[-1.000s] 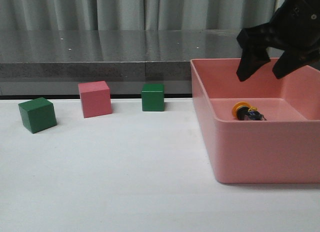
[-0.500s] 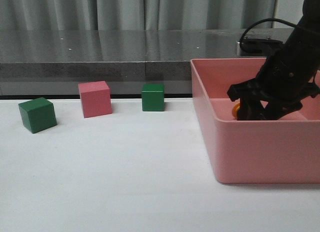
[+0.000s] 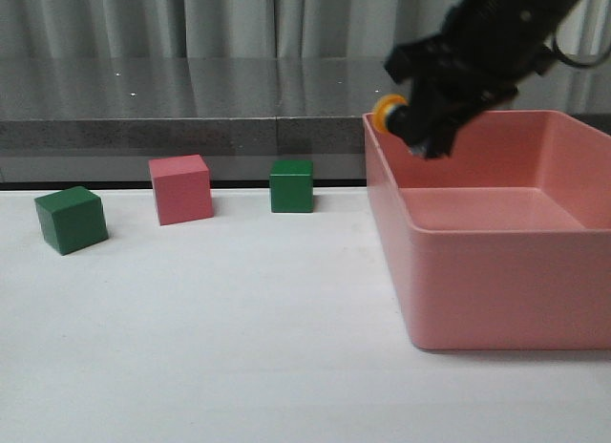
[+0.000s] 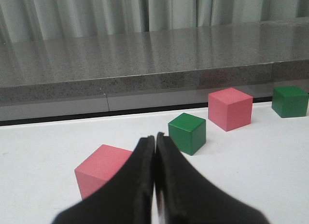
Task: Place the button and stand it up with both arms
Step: 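Lift the button out of the bin with the right gripper, carry toward cubes, then lower the button onto the table and open the right gripper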
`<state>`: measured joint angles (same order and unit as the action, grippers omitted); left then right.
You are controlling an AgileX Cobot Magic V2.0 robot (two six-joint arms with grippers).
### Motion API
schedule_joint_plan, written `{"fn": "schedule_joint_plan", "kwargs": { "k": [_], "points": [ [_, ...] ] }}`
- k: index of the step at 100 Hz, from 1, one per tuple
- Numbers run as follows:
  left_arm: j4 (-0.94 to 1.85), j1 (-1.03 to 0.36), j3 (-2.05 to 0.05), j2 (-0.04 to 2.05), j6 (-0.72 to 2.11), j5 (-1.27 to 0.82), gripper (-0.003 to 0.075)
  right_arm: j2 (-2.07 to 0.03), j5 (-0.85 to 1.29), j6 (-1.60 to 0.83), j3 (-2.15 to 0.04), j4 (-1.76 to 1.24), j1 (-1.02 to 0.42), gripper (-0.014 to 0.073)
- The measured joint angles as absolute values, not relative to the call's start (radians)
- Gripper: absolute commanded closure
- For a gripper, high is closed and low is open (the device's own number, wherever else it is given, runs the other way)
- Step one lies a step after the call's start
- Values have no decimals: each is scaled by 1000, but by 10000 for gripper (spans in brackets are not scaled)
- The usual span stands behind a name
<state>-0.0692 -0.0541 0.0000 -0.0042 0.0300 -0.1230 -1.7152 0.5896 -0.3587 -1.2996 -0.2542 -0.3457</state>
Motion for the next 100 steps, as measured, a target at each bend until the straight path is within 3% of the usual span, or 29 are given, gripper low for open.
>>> {"fn": "schedule_joint_plan", "kwargs": {
  "k": [40,81,91,100],
  "points": [
    [-69,-54,0,-4,30,-123,740,-1874,661,-846,-1502,-256,-677,662],
    [-69,-54,0,-4,30,-123,740,-2168,684,-991,-1659,-256,-714,658],
    [-69,-54,0,-4,30,-123,740,-2178,684,-992,-1667,-256,-714,597],
    [-69,-54,0,-4,30,-123,740,-2178,684,-992,-1667,-256,-714,470]
  ]
}}
